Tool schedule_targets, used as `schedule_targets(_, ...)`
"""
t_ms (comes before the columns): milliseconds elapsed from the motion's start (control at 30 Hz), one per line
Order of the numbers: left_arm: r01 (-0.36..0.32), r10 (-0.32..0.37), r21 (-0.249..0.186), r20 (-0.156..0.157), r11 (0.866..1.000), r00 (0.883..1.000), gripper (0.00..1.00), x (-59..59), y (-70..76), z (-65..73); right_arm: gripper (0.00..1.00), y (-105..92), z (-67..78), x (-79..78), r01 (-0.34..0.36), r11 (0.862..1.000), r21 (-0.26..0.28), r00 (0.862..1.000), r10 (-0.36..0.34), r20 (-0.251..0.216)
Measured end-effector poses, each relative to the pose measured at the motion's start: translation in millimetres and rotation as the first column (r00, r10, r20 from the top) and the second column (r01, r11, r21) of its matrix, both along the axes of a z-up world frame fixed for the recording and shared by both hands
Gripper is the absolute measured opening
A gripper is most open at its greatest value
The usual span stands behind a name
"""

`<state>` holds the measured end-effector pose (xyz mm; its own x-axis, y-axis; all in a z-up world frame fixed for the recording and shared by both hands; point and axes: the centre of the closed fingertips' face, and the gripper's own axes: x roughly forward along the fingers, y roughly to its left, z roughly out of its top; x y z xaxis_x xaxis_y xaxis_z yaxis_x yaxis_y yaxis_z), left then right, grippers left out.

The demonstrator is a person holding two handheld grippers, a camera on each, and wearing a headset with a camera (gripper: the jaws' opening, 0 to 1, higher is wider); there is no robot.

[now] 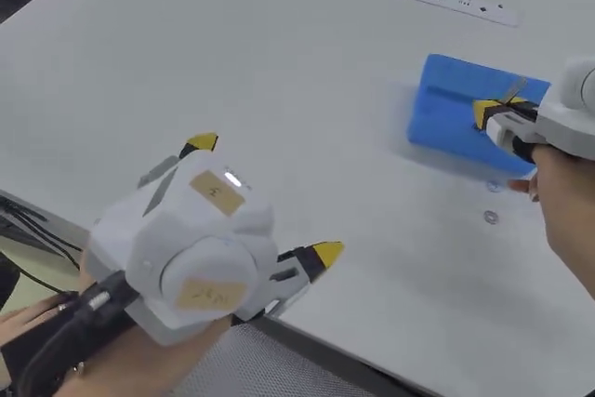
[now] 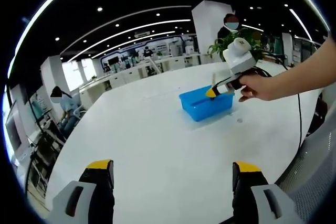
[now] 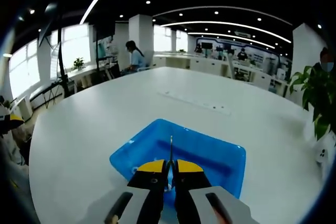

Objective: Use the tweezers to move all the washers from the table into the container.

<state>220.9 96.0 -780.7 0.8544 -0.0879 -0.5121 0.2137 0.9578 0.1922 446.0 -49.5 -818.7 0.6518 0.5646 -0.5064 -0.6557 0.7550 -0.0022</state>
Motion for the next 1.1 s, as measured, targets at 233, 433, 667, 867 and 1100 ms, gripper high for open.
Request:
schedule_targets(233, 0.009, -0.009, 0.009, -0.015, 1.0, 1.0, 0.96, -0.7, -1.2, -3.7, 0.03, 0.1, -1.2, -0.2, 0.008, 1.0, 0.011, 1.0, -0.008, -0.009)
schedule_targets(433, 0.013, -0.013, 0.011, -0.021, 1.0, 1.0, 0.96, -0.7, -1.8, -5.1, 0.03, -0.3, -1.1, -0.9, 0.013, 1.0, 0.016, 1.0, -0.012, -0.011)
schedule_targets(667, 0.009, -0.009, 0.015, -0.021, 1.0, 1.0, 0.96, 0.0, -0.4, -5.4, 0.03, 0.9, 1.1, -1.3, 0.036, 0.998, 0.061, 0.999, -0.034, -0.031)
schedule_targets(867, 0.007, -0.007, 0.011, -0.015, 1.0, 1.0, 0.96, 0.7, 0.1, -3.7, 0.03, 2.4, 22.0, -3.7, 0.035, 0.994, 0.101, 0.999, -0.036, 0.008)
schedule_targets(1100, 0.012, -0.012, 0.012, -0.017, 1.0, 1.0, 0.96, 0.8, -1.0, -3.7, 0.04, -2.9, 63.8, -18.2, 0.019, 0.987, 0.159, 0.996, -0.032, 0.081)
